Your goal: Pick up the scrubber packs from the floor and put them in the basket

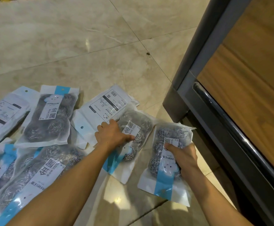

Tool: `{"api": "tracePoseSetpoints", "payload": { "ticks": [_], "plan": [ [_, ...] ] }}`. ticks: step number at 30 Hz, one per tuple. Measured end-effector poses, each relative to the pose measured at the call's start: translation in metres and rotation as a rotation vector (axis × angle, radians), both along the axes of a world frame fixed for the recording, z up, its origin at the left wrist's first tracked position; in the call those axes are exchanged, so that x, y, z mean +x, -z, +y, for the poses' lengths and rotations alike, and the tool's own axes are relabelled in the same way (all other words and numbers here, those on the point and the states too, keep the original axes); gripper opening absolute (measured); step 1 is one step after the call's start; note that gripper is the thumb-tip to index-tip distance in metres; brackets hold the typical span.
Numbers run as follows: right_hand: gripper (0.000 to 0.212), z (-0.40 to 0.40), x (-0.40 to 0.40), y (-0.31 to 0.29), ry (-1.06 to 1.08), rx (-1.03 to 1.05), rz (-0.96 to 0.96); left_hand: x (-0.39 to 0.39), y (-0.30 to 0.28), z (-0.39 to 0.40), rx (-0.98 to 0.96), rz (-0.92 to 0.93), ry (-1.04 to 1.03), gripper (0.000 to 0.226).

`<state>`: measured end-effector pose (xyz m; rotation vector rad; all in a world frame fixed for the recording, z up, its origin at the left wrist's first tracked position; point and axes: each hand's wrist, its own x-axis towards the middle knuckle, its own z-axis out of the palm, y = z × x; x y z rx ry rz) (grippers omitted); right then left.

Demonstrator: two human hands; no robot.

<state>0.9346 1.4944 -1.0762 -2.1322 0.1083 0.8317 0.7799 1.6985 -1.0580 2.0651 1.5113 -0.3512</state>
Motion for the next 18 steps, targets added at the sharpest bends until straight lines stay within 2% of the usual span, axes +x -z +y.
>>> {"api": "tracePoseSetpoints", "payload": {
  "ticks": [3,6,9,13,18],
  "plan": [
    [0.086,-0.002,0.001,0.003,0.002,0.019,-0.013,0.0,0.01,-0.002,-0.101,-0.088,-0.04,0.1],
    [0.083,-0.003,-0.003,-0.003,-0.012,0.055,-0.027,-0.006,0.019,-0.012,-0.221,-0.29,-0.141,0.082],
    [0.074,-0.006,-0.007,-0.015,-0.042,0.117,-0.037,-0.015,0.014,-0.024,-0.251,-0.409,-0.192,0.076],
    [0.035,-0.008,-0.01,-0.049,-0.097,0.305,0.003,-0.03,-0.016,-0.029,-0.305,-0.547,-0.288,0.064],
    [0.038,-0.024,-0.04,-0.13,-0.115,0.442,0.279,-0.075,-0.102,-0.028,-0.318,-0.616,-0.416,0.059]
  ]
}}
